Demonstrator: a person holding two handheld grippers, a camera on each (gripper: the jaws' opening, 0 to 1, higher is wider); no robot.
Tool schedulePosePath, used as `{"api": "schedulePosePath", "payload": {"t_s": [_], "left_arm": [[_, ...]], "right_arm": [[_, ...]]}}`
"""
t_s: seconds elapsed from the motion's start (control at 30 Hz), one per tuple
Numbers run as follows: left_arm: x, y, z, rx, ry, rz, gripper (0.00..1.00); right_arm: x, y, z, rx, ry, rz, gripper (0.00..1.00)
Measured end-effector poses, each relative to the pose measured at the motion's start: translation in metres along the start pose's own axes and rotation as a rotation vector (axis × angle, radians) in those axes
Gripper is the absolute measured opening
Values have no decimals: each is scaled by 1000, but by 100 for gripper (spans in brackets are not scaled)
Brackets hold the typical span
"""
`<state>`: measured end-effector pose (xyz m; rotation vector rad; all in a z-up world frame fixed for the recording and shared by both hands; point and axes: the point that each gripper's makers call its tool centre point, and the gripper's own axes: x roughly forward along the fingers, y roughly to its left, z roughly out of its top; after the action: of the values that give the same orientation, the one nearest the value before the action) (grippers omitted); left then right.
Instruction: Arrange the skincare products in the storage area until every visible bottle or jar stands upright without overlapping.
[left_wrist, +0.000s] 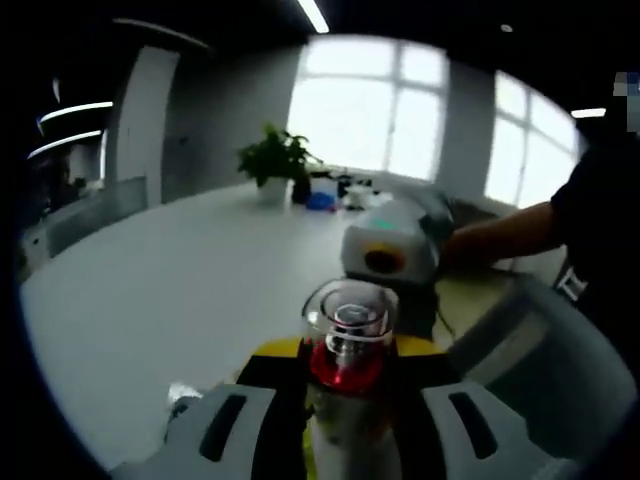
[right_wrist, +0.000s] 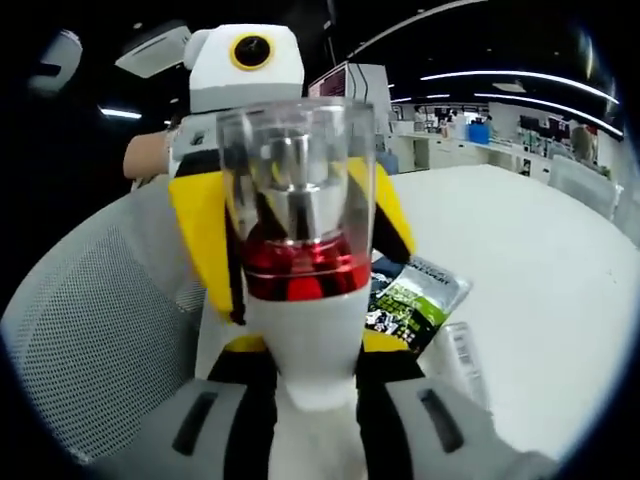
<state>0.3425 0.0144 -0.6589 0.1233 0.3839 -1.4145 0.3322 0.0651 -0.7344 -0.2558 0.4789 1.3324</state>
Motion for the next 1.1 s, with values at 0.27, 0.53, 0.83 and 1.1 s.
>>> {"api": "schedulePosePath", "payload": {"t_s": [0.27,0.53,0.83,1.1], "left_arm": [[1,0,2,45,-14,19,26],[0,-4,2,60,-32,52,26],[1,-5,3,55,-49,121,25],[2,-5,3,46,-73,172,25]], "right_arm": [[0,2,0,0,0,26,30],[-2,-1,0,96,-37,-69,32],[-19,-8,-4,164,-66,-246,37],[-24,-5,10,182,-108,-296,37]]}}
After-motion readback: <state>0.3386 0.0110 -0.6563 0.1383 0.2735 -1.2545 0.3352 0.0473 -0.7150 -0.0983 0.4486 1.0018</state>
